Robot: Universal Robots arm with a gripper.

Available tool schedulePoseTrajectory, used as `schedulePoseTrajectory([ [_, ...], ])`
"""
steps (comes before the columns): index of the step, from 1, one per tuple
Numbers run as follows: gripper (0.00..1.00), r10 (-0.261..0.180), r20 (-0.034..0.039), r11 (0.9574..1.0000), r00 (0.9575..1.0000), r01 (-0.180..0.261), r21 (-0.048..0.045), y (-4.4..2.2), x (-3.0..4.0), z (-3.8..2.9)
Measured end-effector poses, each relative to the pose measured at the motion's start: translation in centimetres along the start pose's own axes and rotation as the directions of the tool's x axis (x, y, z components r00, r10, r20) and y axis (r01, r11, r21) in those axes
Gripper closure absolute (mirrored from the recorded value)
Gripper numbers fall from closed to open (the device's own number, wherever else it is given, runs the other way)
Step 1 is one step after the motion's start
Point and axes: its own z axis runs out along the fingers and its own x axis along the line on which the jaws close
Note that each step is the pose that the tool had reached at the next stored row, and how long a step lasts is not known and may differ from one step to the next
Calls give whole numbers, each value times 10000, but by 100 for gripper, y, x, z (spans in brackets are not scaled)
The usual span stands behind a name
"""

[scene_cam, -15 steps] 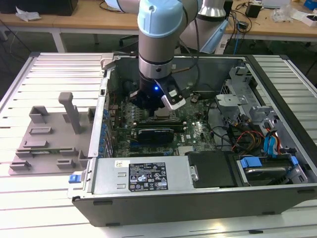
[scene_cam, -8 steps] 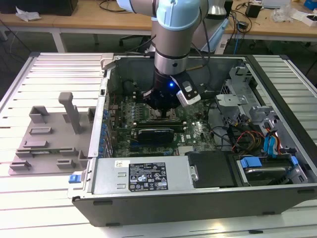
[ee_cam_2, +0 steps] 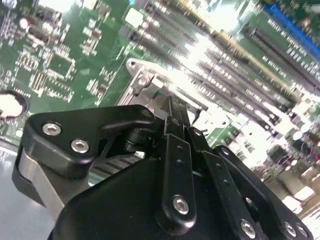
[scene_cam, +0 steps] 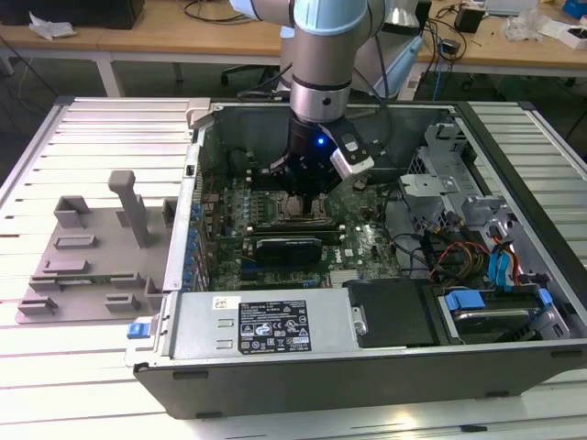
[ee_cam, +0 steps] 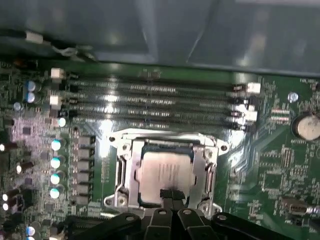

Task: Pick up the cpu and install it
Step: 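Install the second cpu locking lever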

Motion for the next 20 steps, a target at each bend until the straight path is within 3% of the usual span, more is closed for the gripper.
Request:
schedulePoseTrajectory([
  [2, 89, 2, -9, 10000, 10000, -2, 95, 46, -3, -48],
  [4, 89, 2, -9, 9999, 10000, -2, 117, 58, -3, -122],
  [7, 89, 3, -15, 9998, 10000, -2, 204, 54, -1, -292],
  [20, 89, 5, -25, 9994, 10000, -4, 355, 30, 6, -616],
])
